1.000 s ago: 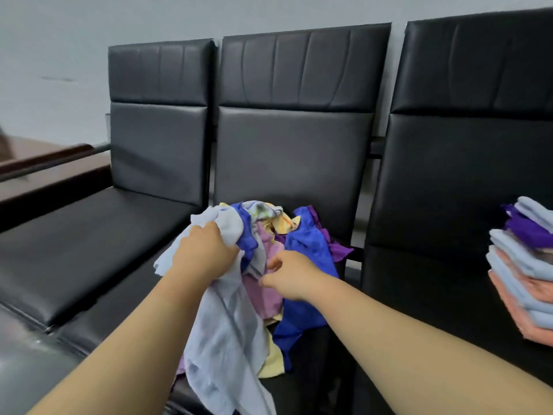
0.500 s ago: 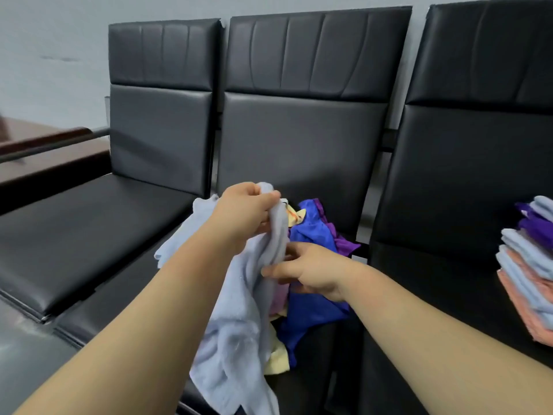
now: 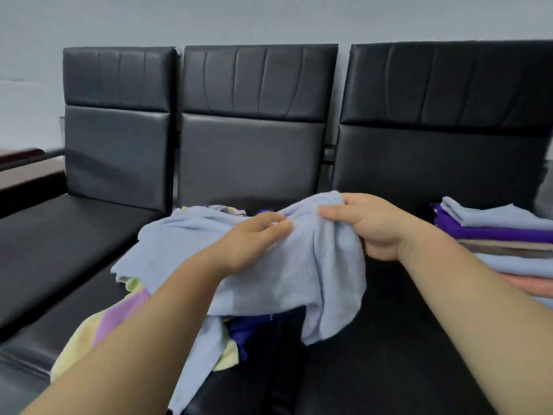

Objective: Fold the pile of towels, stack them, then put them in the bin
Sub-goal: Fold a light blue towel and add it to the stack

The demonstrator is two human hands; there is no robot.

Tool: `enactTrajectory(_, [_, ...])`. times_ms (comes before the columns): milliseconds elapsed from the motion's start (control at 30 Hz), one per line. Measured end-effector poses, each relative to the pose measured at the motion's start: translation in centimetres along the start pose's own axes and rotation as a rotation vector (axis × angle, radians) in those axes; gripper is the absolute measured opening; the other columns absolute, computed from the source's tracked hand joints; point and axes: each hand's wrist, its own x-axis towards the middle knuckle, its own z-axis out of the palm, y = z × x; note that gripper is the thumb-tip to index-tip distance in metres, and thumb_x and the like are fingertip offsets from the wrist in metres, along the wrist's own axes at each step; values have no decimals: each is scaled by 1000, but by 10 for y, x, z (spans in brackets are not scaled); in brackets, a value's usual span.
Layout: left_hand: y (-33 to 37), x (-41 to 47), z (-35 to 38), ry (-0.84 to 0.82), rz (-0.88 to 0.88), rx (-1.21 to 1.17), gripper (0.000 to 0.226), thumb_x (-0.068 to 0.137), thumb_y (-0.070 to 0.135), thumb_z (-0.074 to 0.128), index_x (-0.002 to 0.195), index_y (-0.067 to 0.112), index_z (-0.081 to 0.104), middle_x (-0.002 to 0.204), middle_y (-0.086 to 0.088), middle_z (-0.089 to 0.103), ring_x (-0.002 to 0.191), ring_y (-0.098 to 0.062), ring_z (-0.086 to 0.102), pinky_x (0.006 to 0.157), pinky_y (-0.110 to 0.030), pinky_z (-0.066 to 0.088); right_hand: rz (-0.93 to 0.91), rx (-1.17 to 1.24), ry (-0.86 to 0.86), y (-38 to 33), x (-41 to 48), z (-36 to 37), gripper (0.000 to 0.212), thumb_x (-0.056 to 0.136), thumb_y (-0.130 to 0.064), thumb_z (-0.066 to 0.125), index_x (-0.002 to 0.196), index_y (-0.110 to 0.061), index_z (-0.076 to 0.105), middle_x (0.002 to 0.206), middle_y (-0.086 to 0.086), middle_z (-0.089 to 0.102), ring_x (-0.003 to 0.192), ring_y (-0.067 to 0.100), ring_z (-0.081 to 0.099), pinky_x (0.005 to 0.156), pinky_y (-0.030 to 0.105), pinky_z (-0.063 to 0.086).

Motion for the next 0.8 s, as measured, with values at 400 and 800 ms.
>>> enactTrajectory(400, [-1, -19, -25, -110, -88, 379, 16, 94, 31, 65, 79, 23, 63, 69, 16, 54, 72, -7, 50, 67, -20, 42, 35, -27, 49, 20, -21, 0, 47, 76, -34, 83, 117, -20, 68, 108, 11, 74, 99, 23, 73, 83, 39, 57])
enactTrajectory(800, [16, -36, -22, -296, -32, 97, 32, 92, 6, 70, 111, 31, 63, 86, 12, 67, 78, -5, 59, 73, -19, 45, -1, -236, -148, 8, -29, 14, 20, 95, -17, 72, 110, -5, 73, 110, 15, 76, 106, 30, 72, 99, 46, 55])
